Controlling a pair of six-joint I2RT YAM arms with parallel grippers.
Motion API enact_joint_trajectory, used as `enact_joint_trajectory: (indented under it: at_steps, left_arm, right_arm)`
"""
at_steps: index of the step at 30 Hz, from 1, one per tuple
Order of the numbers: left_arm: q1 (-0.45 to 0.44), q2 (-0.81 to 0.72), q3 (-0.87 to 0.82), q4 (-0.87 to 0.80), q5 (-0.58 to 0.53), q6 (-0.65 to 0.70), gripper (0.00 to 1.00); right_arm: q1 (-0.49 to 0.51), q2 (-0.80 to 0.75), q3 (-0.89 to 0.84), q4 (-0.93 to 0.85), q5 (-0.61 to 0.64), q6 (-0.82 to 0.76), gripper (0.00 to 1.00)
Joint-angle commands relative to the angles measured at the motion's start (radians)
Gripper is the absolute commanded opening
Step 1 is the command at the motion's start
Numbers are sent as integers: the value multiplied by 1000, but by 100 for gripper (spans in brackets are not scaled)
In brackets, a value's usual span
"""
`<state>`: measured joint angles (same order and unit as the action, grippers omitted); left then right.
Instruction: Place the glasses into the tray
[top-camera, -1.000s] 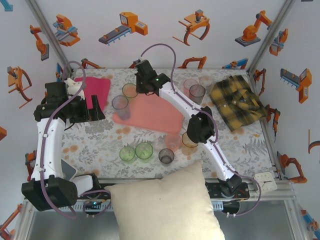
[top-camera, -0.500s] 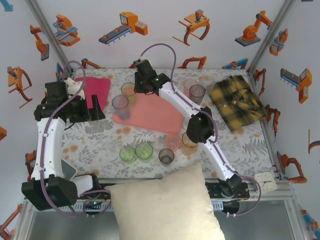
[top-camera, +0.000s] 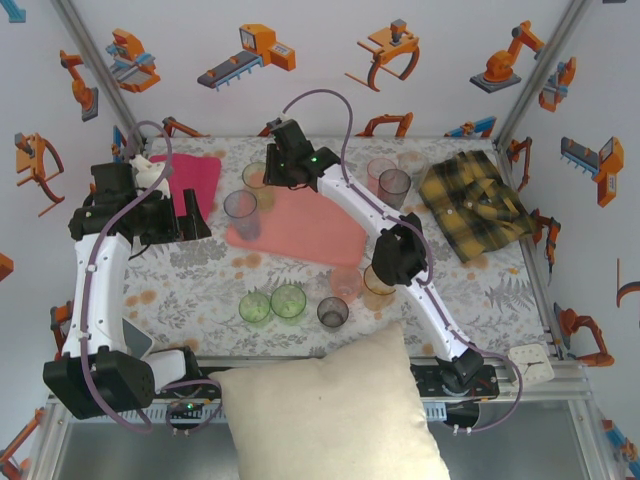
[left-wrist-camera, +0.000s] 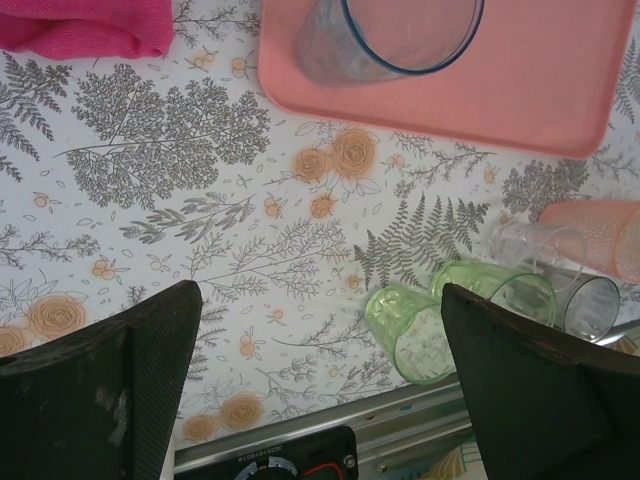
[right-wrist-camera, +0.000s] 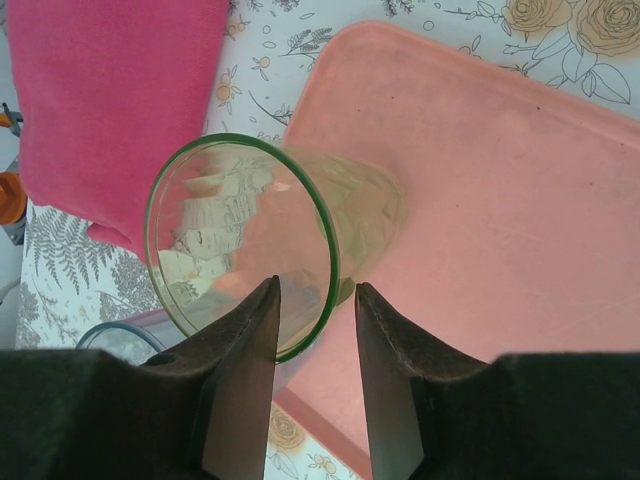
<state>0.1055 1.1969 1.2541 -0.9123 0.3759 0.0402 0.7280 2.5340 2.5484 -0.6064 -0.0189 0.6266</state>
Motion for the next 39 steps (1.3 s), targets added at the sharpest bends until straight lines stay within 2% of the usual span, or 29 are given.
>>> enact_joint_trajectory:
  at_steps: [1, 16, 28, 39]
  left_arm:
    - [5, 8, 7, 1, 22, 5, 97]
    - [6, 29, 13, 35, -9, -15, 97]
    - [7, 46, 30, 57, -9, -25, 97]
    - [-10, 239, 290, 68, 71, -47, 97]
  right_arm:
    - [-7, 25, 37, 23, -20, 22, 37]
    - [-17, -7, 43, 18, -36, 24, 47]
    - [-28, -63, -16, 7, -37, 16, 49]
    - [-28, -171, -19, 12, -39, -21, 50]
